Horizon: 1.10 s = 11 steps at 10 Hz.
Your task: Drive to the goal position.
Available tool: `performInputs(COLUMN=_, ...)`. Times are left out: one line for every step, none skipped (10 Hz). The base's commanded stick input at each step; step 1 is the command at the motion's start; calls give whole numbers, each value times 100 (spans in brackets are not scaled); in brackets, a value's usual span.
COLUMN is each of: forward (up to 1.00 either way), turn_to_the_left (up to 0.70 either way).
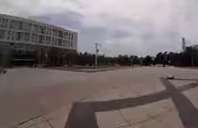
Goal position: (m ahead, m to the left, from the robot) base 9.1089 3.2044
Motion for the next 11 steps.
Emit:
performInputs(forward=70, turn_to_the_left=35)
performInputs(forward=70, turn_to_the_left=24)
performInputs(forward=70, turn_to_the_left=13)
performInputs(forward=70, turn_to_the_left=4)
performInputs(forward=70, turn_to_the_left=0)
performInputs(forward=70, turn_to_the_left=0)
performInputs(forward=70, turn_to_the_left=0)
performInputs(forward=70, turn_to_the_left=0)
performInputs(forward=70, turn_to_the_left=0)
performInputs(forward=70, turn_to_the_left=0)
performInputs(forward=70, turn_to_the_left=0)
